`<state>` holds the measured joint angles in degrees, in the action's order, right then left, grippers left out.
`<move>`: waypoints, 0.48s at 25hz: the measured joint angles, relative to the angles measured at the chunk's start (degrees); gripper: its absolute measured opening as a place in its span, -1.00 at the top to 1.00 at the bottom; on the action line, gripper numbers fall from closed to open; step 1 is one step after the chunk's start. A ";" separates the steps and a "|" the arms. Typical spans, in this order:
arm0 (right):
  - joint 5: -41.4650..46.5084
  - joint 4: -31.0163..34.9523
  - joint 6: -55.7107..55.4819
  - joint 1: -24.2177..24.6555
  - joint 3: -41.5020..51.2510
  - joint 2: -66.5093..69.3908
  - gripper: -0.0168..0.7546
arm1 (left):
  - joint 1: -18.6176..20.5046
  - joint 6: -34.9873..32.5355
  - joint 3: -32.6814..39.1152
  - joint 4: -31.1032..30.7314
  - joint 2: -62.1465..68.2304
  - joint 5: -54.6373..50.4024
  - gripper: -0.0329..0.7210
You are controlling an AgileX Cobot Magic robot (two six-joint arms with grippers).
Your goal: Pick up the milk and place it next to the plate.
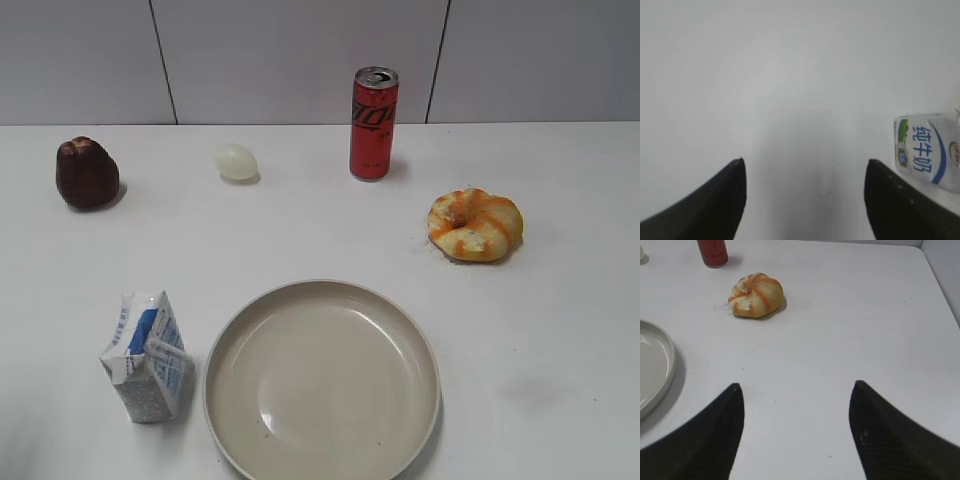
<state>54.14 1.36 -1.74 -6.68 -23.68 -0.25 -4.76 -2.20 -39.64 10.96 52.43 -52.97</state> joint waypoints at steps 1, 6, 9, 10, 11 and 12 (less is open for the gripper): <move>0.00 0.00 0.00 0.00 0.00 0.00 -0.34 | 0.00 0.00 1.91 0.00 -3.74 -0.32 -0.56; 0.00 0.00 0.00 0.00 0.00 0.00 -0.34 | 0.00 0.00 8.05 0.00 -20.90 -4.24 -0.52; 0.00 0.00 0.00 0.00 0.00 0.00 -0.34 | 0.00 0.00 10.02 -0.44 -29.18 -6.22 -0.50; 0.00 0.00 0.00 0.00 0.00 0.00 -0.34 | 0.00 0.00 10.13 -0.87 -31.53 -6.61 -0.50; 0.00 0.00 0.00 0.00 0.00 0.00 -0.34 | 0.00 0.00 10.13 -1.42 -33.70 -6.70 -0.50; 0.00 0.00 0.00 0.00 0.00 0.00 -0.34 | 0.00 0.00 10.13 -2.07 -35.64 -6.77 -0.50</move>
<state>54.14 1.36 -1.74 -6.68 -23.68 -0.25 -4.76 -2.20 -29.51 8.89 16.78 -59.74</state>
